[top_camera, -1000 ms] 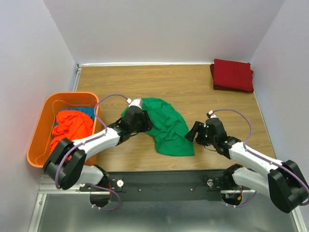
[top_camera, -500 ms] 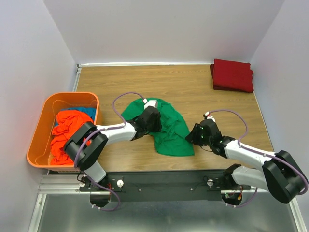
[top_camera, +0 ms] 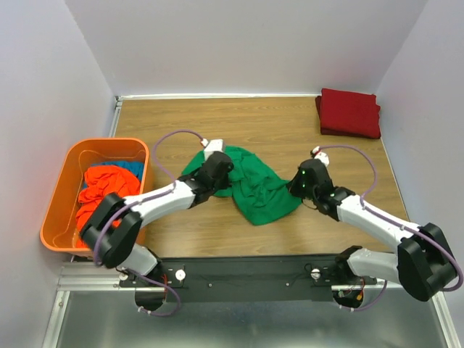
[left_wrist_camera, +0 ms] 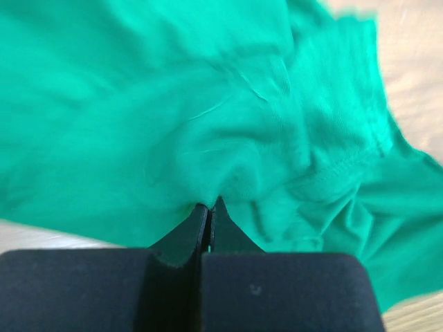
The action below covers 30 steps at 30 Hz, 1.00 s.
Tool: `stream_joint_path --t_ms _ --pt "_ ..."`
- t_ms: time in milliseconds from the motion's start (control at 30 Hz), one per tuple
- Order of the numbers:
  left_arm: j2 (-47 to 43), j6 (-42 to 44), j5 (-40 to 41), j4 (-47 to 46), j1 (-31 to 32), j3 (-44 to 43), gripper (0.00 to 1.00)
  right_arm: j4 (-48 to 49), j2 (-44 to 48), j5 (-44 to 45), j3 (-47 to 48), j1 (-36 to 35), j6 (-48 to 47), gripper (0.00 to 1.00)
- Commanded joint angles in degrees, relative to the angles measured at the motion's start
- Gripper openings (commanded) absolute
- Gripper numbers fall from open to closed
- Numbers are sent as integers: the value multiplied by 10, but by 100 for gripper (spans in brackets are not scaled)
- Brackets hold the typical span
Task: Fold and stack the t-shirts
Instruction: Flatten the tshirt out
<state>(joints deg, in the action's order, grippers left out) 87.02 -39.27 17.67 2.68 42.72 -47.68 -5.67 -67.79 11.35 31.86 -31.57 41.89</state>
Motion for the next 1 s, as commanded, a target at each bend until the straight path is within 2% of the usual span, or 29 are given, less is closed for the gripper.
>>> stream_joint_path --t_ms 0,167,300,400,533,733,767,867,900,967 --pt "-115 -7 45 40 -49 27 0 -52 10 52 59 77 -41 1" --pt "-218 -10 25 62 -105 62 0 -59 -8 5 122 210 -73 1" --pt "-284 -13 17 92 -141 70 0 -62 -72 -9 185 276 -90 1" --pt "-315 -13 20 116 -161 61 0 -62 -117 -57 232 342 -89 1" --pt "-341 9 11 126 -178 44 0 -65 -153 -92 282 363 -95 1" --pt "-359 11 -9 140 -181 41 0 -71 -157 -91 316 368 -99 1" --pt "-365 10 -13 134 -181 49 0 -71 -157 -93 321 368 -99 3" --pt "-371 2 -30 111 -181 79 0 -73 -173 -135 340 368 -107 19" --pt "-368 1 -35 103 -181 89 0 -76 -177 -145 340 368 -108 31" --pt "-357 -5 -49 97 -181 96 0 -77 -169 -174 328 367 -106 45"
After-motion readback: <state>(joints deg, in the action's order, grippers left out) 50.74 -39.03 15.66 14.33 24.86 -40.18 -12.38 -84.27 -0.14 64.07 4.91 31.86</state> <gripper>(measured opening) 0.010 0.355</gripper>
